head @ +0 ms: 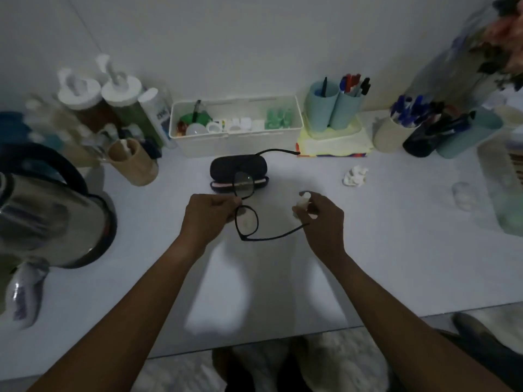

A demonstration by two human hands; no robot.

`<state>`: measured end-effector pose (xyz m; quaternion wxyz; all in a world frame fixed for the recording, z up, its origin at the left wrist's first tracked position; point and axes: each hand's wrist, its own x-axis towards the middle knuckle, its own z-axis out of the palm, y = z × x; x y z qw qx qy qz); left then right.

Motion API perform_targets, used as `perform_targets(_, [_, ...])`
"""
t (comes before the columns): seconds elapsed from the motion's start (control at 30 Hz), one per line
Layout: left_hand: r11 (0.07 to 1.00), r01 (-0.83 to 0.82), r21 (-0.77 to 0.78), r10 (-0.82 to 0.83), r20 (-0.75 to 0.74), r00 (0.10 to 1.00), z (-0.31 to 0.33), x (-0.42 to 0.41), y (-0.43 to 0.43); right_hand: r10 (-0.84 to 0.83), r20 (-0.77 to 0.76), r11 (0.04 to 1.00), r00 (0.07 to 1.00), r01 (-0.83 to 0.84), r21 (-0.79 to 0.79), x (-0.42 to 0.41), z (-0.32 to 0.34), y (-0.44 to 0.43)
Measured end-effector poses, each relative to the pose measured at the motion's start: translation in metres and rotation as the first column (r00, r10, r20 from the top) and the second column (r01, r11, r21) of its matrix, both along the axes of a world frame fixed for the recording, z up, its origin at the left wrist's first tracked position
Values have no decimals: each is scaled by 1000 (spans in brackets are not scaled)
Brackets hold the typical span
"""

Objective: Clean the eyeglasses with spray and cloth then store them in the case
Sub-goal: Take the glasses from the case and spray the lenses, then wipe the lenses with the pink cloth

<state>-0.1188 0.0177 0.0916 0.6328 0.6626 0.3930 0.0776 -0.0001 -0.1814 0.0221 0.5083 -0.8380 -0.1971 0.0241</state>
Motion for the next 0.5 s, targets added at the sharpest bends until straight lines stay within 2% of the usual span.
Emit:
perform_targets(0.17, [1000, 15, 4, -15, -65, 998, -40, -1, -5, -63, 0, 997, 998, 63, -36, 8, -31, 0])
perform_targets(0.37, [1000, 6, 0, -6, -81, 997, -50, -3, -4, -65, 49, 993, 997, 70, -95, 15, -35, 2])
perform_targets(0.5, [1000, 2, -4, -3, -100, 995, -51, -4, -4, -82, -26, 988, 996, 78, -133, 11, -34, 1])
